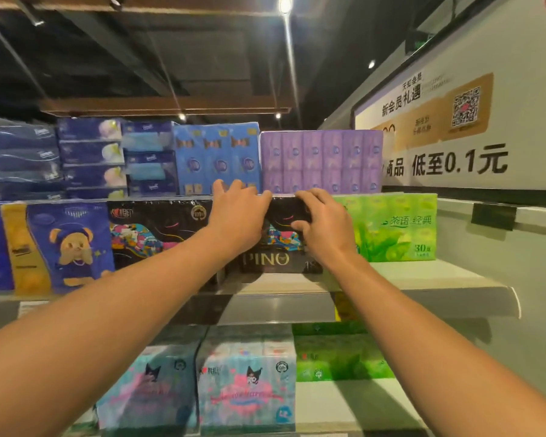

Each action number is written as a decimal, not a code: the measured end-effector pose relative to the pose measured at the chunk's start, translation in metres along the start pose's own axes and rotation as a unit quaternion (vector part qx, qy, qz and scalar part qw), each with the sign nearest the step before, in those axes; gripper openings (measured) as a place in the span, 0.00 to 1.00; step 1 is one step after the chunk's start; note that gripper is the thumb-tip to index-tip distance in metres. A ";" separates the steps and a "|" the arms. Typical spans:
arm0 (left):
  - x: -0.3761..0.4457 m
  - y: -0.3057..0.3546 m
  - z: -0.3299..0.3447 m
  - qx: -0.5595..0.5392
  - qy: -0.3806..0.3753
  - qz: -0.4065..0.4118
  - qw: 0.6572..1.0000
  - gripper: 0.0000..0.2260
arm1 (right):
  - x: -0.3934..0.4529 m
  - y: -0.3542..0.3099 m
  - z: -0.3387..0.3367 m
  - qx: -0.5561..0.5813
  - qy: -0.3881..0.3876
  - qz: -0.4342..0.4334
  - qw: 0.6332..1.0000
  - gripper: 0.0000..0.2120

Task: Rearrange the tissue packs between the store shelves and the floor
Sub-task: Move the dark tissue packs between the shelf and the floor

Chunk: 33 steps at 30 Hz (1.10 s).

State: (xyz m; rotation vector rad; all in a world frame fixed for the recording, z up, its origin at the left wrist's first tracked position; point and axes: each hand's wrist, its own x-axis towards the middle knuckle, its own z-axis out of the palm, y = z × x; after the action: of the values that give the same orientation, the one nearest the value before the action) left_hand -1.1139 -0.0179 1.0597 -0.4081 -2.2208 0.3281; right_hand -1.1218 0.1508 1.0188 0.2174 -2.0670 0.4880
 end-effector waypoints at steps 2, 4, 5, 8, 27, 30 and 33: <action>0.002 0.002 0.005 0.023 0.003 -0.018 1.000 0.16 | 0.005 -0.001 0.007 0.005 -0.006 -0.013 1.000 0.27; 0.003 0.003 0.008 0.039 0.004 -0.028 0.999 0.18 | 0.007 -0.002 0.013 0.019 -0.012 -0.021 1.000 0.27; 0.003 0.003 0.009 0.045 0.001 -0.029 0.999 0.20 | 0.008 -0.001 0.014 0.022 -0.014 -0.023 0.999 0.27; 0.002 0.003 0.008 0.049 -0.010 -0.026 0.998 0.27 | 0.009 0.000 0.014 0.029 -0.031 -0.023 0.999 0.29; -0.158 0.086 0.004 -0.267 0.055 -0.060 0.960 0.15 | -0.153 0.002 -0.044 0.165 -0.026 -0.041 0.985 0.19; -0.195 0.114 0.020 -0.328 0.041 -0.056 0.942 0.15 | -0.208 0.014 -0.058 0.140 -0.045 -0.010 0.989 0.19; -0.235 0.140 0.037 -0.393 0.004 -0.033 0.919 0.16 | -0.275 0.024 -0.075 0.093 -0.083 0.054 0.991 0.21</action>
State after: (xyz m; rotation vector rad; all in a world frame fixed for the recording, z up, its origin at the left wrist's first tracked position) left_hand -0.9768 0.0134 0.8224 -0.7455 -2.2744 -0.6330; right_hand -0.9286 0.1928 0.8116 0.2655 -2.2028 0.7530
